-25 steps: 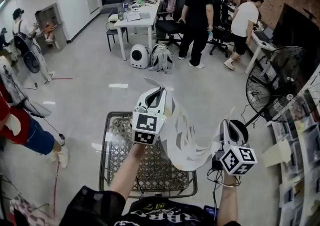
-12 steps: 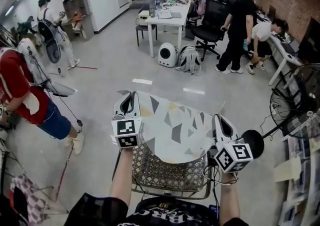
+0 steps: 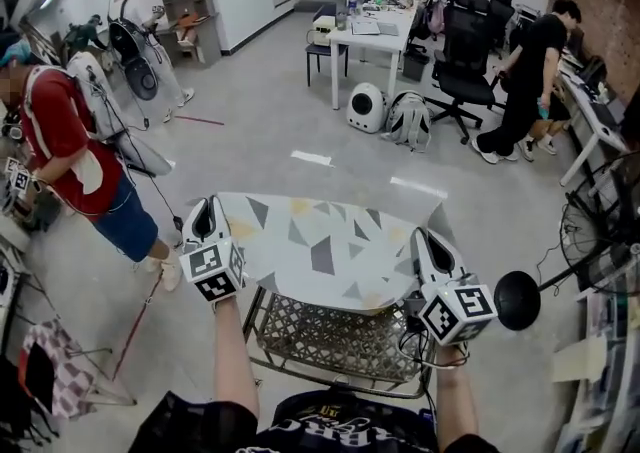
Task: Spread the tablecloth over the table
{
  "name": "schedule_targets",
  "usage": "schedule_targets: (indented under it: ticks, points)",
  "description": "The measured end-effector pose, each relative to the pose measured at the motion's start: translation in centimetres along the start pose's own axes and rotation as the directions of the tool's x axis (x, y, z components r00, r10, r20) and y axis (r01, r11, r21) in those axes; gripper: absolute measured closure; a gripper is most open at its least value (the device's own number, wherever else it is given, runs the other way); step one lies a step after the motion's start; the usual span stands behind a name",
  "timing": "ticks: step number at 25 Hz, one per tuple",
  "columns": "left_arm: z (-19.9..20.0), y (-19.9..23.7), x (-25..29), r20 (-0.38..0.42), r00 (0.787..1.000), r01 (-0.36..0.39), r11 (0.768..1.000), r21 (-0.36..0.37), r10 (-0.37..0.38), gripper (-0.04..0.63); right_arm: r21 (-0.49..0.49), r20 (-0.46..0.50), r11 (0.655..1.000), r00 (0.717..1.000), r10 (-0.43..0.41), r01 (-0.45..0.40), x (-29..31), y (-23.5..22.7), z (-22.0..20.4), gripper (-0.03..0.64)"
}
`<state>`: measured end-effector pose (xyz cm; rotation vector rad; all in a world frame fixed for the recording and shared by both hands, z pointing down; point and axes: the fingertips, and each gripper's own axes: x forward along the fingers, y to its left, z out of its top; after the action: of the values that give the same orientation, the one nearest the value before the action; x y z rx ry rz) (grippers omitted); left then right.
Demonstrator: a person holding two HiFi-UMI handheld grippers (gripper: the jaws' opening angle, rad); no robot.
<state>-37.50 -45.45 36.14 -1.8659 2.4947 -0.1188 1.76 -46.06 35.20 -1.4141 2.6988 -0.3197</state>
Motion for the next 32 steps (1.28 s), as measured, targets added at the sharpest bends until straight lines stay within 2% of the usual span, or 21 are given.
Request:
schedule_targets:
  ticks: [3,6,9,12,16,26,32]
  points:
    - [-1.7,2.0,-1.5,-0.029,0.999,-0.031,0.999,-0.037,0.03,0.569,0.02,-0.018,1.0,1.0,-0.003,0.004,-0.3,0.7,-1.0,0.598]
    - [-4.3,1.1,-3.2,-0.074,0.997,0.002,0.999,-0.048,-0.005,0.569,0.037,-0.037,0.999,0.999,-0.023,0.025,-1.0,0.4,-2.6,0.598]
    - [-6.3,-1.3,-4.8,-0.111,0.992,0.063,0.998,0.019,-0.061,0.568,0.046,-0.062,0.997,0.997,-0.054,0.057,-2.1,0.0,-4.2,0.598]
    - [-7.3,-4.1,-6.4,-0.125,0.984,0.142,0.985,0.099,-0.129,0.565,0.062,-0.086,0.992,0.991,-0.1,0.106,-3.8,-0.8,-5.7,0.598]
    - [-8.0,-6.4,-7.6,-0.136,0.972,0.208,0.968,0.14,-0.189,0.563,0.161,-0.095,0.975,0.986,-0.14,0.154,-5.9,-2.4,-7.3,0.598]
    - [-11.9,-5.2,-12.0,-0.227,0.956,0.212,0.972,0.102,-0.185,0.563,0.223,-0.138,0.954,0.975,-0.172,0.199,-10.9,-2.2,-10.0,0.598]
    - [-11.4,-5.9,-16.5,-0.245,0.962,0.154,0.981,0.115,-0.122,0.565,0.271,-0.185,0.943,0.972,-0.144,0.192,-14.1,-1.6,-11.3,0.598]
